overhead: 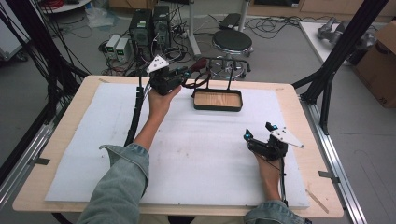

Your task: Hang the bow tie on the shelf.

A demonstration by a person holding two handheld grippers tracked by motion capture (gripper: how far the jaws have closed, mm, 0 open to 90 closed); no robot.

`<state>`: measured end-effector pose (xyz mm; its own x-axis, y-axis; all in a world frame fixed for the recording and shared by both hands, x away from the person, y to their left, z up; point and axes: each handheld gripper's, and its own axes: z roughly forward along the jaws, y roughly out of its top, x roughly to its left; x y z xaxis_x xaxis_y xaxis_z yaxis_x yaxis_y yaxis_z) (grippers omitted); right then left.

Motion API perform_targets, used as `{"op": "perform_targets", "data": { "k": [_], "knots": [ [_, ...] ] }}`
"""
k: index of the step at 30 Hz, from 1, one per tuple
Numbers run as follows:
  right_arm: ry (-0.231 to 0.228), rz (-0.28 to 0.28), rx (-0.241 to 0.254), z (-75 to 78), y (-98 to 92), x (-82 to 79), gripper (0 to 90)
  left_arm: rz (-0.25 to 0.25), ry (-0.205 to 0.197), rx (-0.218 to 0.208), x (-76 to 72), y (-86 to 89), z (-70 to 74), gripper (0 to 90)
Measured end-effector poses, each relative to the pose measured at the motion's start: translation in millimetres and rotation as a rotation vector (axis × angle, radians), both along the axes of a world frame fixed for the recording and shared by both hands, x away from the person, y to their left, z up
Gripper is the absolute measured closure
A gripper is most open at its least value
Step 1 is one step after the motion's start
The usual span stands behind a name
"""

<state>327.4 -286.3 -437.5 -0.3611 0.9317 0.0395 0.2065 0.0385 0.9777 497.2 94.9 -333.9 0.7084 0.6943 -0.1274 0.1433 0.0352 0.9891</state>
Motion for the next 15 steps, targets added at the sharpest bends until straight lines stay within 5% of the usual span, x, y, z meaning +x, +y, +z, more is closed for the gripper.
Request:
{"op": "perform_targets", "data": {
  "k": [15],
  "knots": [
    [0.000, -0.001, 0.004, -0.1, -0.9, 0.2, 12.0, 0.041, 0.006, 0.016, 22.4, -9.9, 1.7, 75.1]
  ]
}}
